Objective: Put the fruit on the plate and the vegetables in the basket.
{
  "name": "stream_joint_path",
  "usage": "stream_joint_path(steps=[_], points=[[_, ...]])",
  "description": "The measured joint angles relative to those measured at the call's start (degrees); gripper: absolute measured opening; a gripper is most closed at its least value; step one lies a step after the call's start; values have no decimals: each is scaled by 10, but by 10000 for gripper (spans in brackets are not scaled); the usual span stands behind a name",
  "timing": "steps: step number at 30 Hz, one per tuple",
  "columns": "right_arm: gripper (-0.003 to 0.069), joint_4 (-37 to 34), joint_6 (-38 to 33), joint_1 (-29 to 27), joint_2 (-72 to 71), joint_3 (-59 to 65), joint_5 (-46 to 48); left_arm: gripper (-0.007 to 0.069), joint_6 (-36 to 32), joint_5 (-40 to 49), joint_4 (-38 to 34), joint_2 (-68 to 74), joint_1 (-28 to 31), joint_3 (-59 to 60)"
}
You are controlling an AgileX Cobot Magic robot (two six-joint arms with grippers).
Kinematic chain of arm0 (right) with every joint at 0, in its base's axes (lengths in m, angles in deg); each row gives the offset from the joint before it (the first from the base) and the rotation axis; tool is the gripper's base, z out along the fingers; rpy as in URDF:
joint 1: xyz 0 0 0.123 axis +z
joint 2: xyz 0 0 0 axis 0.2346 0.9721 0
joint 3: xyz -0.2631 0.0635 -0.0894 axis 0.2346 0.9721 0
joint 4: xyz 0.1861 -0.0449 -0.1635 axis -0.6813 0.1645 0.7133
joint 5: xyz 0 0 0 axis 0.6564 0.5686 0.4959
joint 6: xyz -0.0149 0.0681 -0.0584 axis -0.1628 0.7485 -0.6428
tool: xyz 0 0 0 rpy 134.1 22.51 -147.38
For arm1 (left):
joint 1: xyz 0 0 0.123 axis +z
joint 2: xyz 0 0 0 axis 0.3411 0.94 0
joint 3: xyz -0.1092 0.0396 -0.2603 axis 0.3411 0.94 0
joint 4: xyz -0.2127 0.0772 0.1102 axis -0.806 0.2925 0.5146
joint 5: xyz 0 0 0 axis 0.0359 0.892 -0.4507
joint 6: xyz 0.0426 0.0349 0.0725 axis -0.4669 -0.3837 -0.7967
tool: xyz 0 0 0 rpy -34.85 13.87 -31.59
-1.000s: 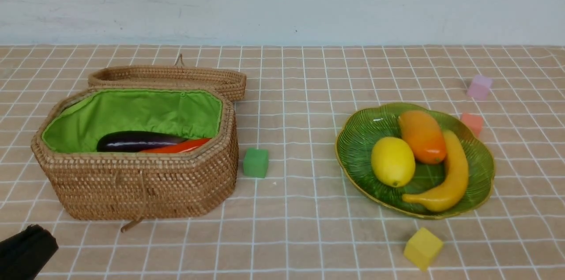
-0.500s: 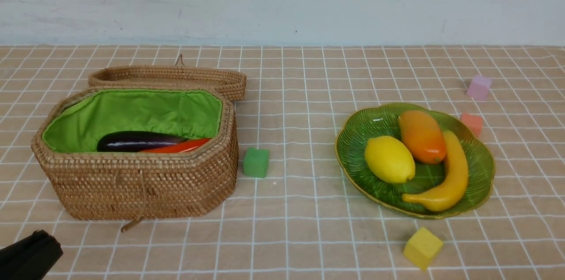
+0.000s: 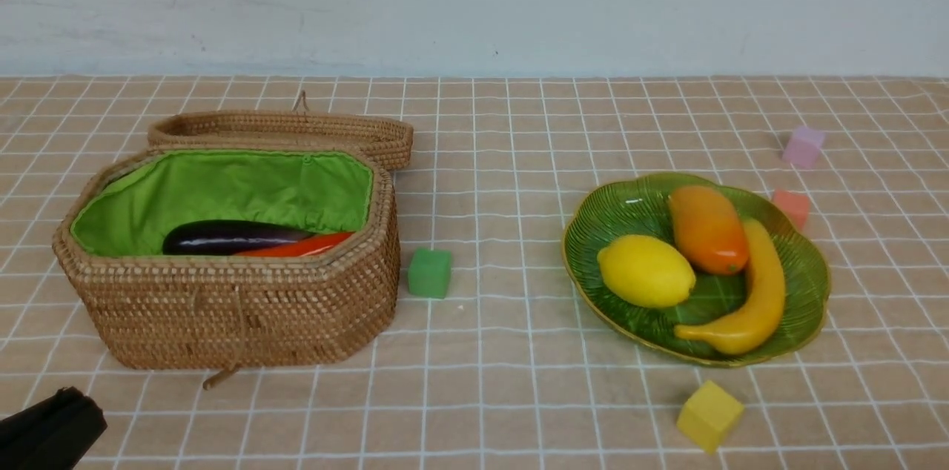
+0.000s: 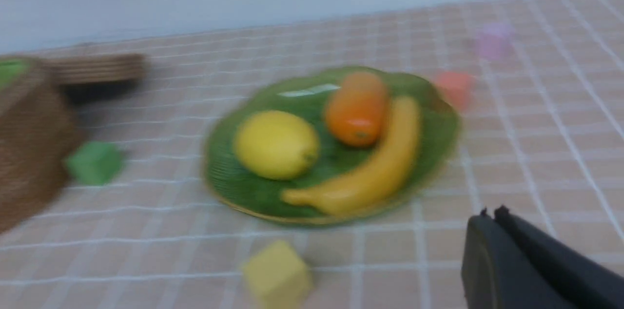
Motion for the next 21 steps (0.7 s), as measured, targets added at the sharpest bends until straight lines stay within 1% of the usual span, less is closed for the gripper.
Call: stream_joint_path(steps=[1,4,5,10,21], points=[[-8,0,0,-16,-18,31,-8,-13,0,0,0,0,0,0],[-8,0,0,-27,-47,62,-9,-12,0,0,0,0,0,0],[-8,0,0,-31,-59,69,4,-10,0,1,0,0,0,0],[-8,1,-9,-35,-62,67,40,-5,0,0,0,0,0,0],[-6,0,-9,-36,-62,66,46,1,0,0,0,0,0,0]])
